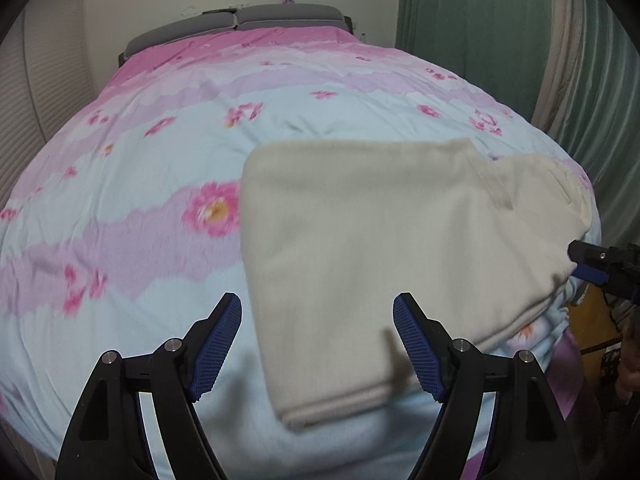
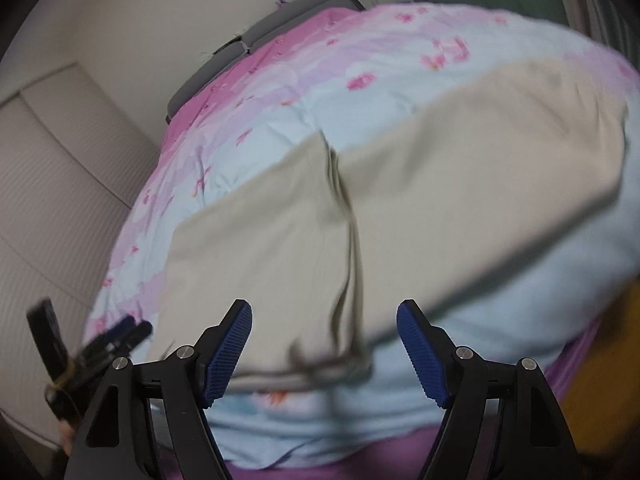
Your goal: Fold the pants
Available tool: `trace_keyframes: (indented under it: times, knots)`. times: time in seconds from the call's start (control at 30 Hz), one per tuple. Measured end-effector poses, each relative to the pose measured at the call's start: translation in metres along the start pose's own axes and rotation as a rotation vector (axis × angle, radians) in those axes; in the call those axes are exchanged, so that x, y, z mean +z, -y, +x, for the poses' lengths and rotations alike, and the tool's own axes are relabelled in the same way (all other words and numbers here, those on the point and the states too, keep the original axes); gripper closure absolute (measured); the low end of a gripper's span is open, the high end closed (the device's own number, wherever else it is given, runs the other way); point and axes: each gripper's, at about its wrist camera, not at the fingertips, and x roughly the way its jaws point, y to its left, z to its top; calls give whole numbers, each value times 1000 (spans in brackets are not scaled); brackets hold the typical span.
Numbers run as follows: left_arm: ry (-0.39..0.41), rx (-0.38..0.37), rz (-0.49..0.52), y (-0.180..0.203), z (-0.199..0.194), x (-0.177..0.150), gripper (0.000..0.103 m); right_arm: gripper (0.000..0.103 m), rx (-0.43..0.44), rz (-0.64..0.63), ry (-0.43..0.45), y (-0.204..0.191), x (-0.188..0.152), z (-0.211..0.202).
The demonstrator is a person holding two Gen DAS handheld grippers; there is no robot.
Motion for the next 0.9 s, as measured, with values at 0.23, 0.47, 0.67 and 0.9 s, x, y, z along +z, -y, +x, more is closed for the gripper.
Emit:
trace_keyframes:
  times: [0.23,0.47,0.67,0.9]
  knots:
    - [0,16,-69,-10,12,-18,25,58,14,108,-75,8,-18,33]
    - [34,0,-47,-2,2,-13,25,79,31,13,27,-6,-9,12]
    - [42,-11,-37,4,-5,1,25,78,8,70,-78,13,-20,38]
    - [55,-65,54,34,1,43,25,56,-24,96,14,24,-6,4]
